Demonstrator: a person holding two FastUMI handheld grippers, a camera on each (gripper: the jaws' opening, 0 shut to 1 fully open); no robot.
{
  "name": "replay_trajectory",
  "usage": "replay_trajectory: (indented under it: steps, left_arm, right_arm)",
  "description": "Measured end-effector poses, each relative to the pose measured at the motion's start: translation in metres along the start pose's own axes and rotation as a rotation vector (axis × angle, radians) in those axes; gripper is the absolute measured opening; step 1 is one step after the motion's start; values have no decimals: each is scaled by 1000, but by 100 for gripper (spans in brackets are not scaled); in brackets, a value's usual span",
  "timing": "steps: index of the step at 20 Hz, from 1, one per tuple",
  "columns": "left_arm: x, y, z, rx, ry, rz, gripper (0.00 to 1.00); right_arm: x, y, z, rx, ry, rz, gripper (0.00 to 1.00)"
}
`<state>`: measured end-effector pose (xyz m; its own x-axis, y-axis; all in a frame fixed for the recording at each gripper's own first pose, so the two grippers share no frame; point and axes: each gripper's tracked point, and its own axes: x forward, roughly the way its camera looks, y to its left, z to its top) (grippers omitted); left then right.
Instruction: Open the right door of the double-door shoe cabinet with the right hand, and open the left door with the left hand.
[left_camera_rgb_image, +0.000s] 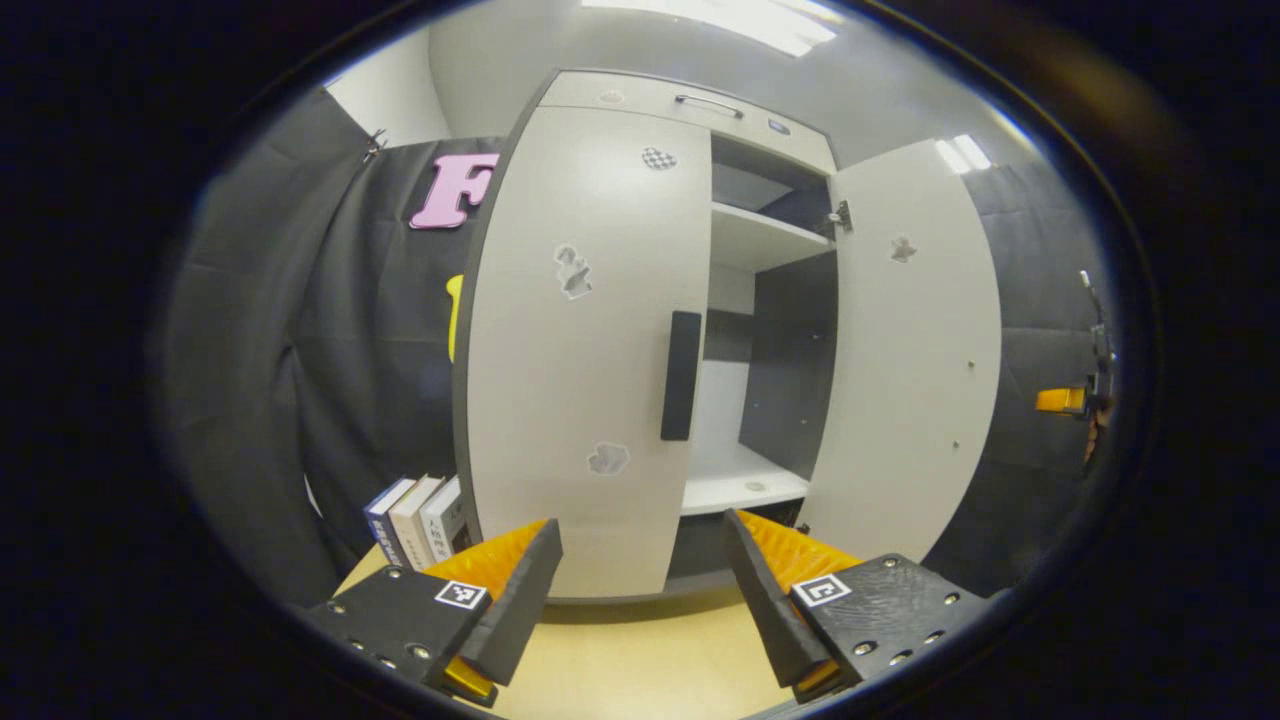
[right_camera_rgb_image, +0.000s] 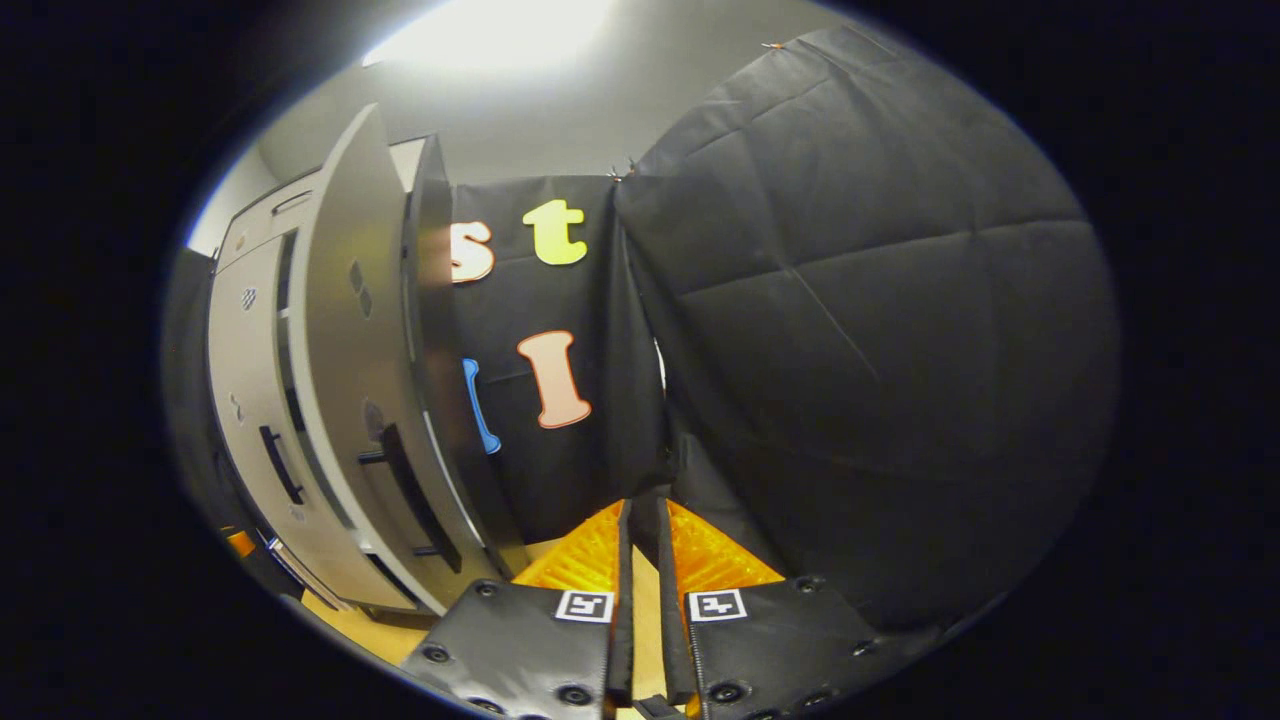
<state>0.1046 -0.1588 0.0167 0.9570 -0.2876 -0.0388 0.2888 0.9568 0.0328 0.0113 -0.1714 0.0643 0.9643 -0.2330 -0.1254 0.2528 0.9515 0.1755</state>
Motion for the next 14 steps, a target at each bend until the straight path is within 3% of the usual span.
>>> replay_trajectory:
  steps: [1, 2, 5, 6, 7, 14]
  left_arm:
    - [10, -3, 6, 3, -3, 5, 95]
    - [20, -8, 10, 2, -9, 1, 94]
    - [52, -21, 28, -8, -30, 5, 95]
    - [62, -23, 34, -6, -40, 15, 94]
    - [71, -25, 42, -4, -54, 25, 94]
    - [131, -28, 76, -80, -108, 77, 95]
  right_arm:
    - [7, -3, 2, 12, -2, -2, 24]
    - [15, -7, 2, 13, -10, -1, 29]
    - [38, -17, -5, -32, 1, -9, 100]
    - [51, -23, -8, -49, 6, -18, 93]
    - [63, -26, -8, -56, 7, -20, 97]
    - [125, -28, -24, -39, 26, 28, 98]
